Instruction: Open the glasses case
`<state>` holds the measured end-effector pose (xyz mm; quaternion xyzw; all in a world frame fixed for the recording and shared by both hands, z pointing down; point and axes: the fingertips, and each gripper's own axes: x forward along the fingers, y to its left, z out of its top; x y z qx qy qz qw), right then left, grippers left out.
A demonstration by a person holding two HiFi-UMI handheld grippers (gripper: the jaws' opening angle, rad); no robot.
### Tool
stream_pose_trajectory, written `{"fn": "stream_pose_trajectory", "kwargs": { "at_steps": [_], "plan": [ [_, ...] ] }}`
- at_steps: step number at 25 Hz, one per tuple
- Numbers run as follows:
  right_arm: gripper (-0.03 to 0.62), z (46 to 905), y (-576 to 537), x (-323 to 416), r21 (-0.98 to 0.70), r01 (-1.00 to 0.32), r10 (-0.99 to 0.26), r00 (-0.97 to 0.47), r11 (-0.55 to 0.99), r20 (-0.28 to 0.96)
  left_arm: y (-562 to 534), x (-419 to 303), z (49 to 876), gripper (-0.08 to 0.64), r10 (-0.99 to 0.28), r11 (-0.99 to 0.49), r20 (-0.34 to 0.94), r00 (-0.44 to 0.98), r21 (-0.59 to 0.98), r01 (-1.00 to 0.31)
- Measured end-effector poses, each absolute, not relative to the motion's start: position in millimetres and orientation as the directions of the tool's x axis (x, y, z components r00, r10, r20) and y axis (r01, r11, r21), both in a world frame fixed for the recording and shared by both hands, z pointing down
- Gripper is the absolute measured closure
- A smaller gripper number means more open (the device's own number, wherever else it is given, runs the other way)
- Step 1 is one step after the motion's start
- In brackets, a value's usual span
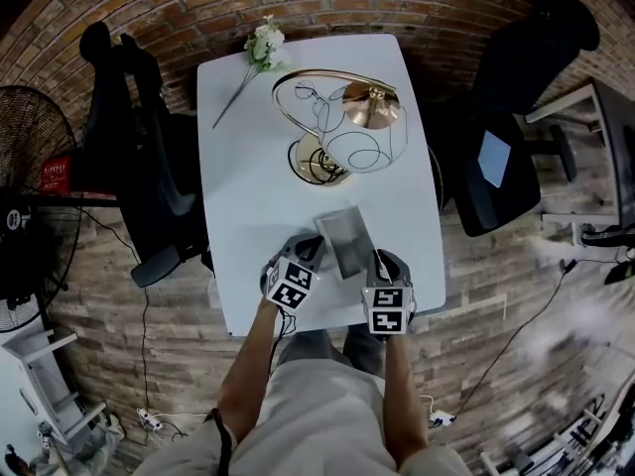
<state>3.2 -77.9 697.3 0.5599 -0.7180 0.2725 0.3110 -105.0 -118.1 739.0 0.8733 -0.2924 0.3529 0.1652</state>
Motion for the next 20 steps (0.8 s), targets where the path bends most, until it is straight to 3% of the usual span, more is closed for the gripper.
{"fn": "stream_pose_trajectory", "kwargs": {
  "at_steps": [11, 20],
  "plan": [
    [0.56, 688, -76, 0, -0.053, -0.969, -0.676, -0.207, 0.24, 0.707, -118, -105, 739, 0.558, -0.422, -0.767, 0.713, 0.56, 0.048, -0.64],
    [0.56, 660, -82, -6, -0.031, -0.96, -0.741, -0.235, 0.279, 0.629, -126, -104, 705, 0.558, -0.52, -0.743, 0.62, 0.588, 0.012, -0.669]
  ]
}}
